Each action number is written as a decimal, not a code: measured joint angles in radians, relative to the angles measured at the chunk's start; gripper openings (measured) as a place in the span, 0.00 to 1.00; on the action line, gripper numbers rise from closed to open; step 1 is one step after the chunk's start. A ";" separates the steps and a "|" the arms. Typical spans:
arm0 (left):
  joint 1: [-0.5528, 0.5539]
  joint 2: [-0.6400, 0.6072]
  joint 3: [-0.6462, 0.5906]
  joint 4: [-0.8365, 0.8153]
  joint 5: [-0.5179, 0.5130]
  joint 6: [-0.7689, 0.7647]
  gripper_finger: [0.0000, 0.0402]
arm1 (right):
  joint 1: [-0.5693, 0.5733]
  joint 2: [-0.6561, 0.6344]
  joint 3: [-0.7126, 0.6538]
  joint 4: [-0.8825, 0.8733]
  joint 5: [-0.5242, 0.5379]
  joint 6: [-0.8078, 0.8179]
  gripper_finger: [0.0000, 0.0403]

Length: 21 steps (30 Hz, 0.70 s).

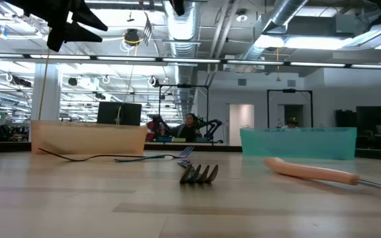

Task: Sort silverware by color (type)
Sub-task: Put the orange fork into the pink bin

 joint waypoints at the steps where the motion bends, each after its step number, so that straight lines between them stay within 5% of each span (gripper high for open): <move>1: 0.000 0.000 0.000 -0.001 0.003 0.005 0.42 | 0.014 0.000 0.000 0.005 0.025 0.006 0.22; 11: 0.000 0.000 0.000 -0.019 0.071 -0.028 0.42 | 0.157 0.000 0.000 0.034 0.187 0.055 0.22; 21: 0.000 0.000 0.000 -0.097 0.087 -0.077 0.42 | 0.246 0.094 -0.001 0.207 0.201 0.138 0.22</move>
